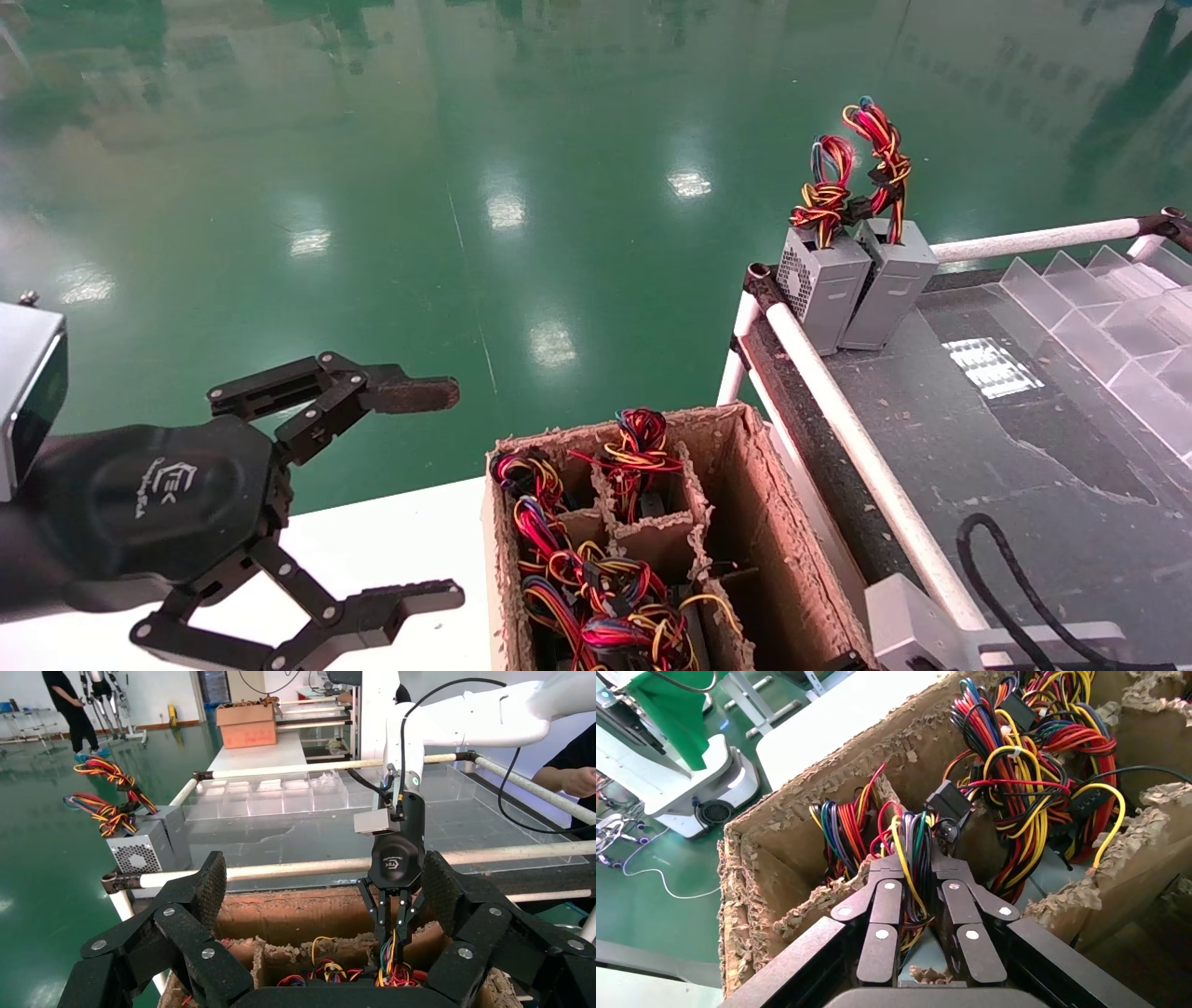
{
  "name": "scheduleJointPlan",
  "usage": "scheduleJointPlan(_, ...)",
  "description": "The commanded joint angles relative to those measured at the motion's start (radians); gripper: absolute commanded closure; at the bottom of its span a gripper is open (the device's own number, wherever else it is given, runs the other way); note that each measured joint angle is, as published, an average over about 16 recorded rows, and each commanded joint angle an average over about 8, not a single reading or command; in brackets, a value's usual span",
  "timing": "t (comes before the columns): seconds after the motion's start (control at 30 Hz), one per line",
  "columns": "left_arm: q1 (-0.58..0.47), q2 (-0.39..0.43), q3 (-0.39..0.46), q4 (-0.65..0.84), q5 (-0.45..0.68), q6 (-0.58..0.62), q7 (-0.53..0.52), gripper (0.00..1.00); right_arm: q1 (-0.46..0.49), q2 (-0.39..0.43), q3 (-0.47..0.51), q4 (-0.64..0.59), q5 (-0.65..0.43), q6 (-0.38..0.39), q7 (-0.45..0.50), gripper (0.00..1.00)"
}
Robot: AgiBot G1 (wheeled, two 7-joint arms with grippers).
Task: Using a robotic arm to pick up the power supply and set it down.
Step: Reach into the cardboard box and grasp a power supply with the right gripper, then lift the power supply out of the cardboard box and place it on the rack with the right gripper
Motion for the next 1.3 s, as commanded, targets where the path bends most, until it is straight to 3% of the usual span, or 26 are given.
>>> scheduleJointPlan(0.03,0.000,0.000,0.000,0.000,0.000,0.000,0.000,0.00,-0.002,0.002,0.004,0.001,0.005,0.002,-0.005,1.00)
scheduleJointPlan(0.57,0.000,0.000,0.001,0.000,0.000,0.000,0.000,0.00,-0.013,0.120,0.150,0.154,0.182,0.055,-0.063,1.00)
scheduleJointPlan(0.87,0.000,0.000,0.001,0.000,-0.001,0.000,0.000,0.00,0.008,0.193,0.262,0.177,0.285,0.078,-0.142,1.00)
scheduleJointPlan(1.3,0.000,0.000,0.001,0.000,-0.001,0.000,0.001,0.00,0.106,0.337,0.376,0.168,0.290,0.108,-0.195,1.00)
